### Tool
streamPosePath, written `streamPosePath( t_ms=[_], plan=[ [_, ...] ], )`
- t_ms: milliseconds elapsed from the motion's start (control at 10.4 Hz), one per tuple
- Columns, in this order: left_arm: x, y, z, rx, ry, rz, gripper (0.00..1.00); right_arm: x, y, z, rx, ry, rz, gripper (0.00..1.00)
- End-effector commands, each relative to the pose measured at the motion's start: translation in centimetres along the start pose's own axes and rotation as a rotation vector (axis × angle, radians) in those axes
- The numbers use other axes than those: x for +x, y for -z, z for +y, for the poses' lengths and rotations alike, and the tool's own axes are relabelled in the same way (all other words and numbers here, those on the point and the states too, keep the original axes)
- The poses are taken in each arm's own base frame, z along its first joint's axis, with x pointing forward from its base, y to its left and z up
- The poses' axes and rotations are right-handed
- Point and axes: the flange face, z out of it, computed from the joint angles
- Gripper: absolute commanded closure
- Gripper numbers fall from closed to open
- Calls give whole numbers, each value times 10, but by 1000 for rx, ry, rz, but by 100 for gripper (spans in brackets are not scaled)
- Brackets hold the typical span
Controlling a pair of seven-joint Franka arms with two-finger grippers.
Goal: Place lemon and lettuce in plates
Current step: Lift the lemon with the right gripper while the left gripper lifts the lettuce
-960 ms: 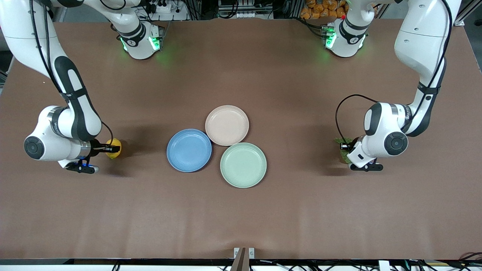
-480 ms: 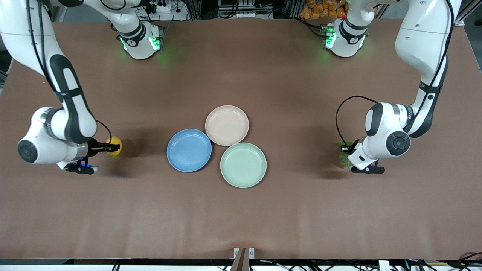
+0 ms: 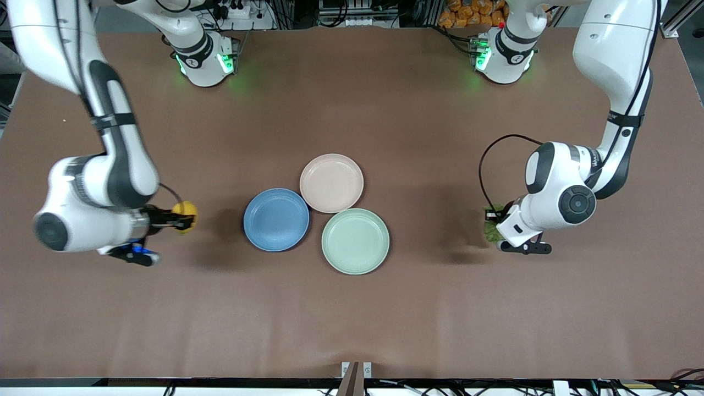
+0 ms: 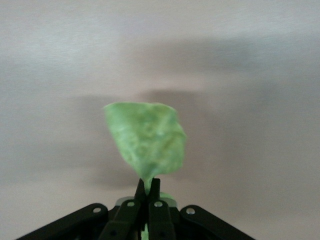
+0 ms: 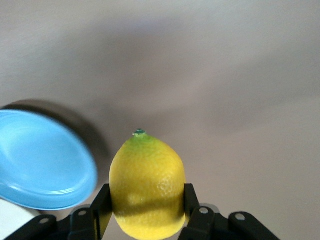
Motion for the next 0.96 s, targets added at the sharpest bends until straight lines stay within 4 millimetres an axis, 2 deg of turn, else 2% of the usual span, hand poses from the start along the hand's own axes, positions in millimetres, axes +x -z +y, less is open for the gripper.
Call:
streamPosePath(
  t_ms=[0, 96, 288, 384, 480, 672, 864],
  plan=[
    [-3, 17, 39, -34, 37, -6, 100, -20, -6, -49, 62, -76, -29, 91],
    [-5, 24, 60, -32, 63, -2, 100, -27, -12, -74, 63, -80, 0, 91],
    [-12, 32, 102, -24, 100, 0, 100, -41, -40, -126, 62, -97, 61, 91],
    [-19, 31, 128, -18, 103, 3, 100, -37, -53, -135, 67, -105, 84, 91],
    [-26, 33, 157, -14, 113, 12, 100, -31, -62, -136, 70, -110, 92, 91],
    [-39, 26, 197, -1, 139, 15, 100, -31, -70, -136, 65, -112, 81, 88],
    [-57, 21, 249, 0, 186, 24, 100, -30, -78, -138, 99, -136, 43, 75]
  ],
)
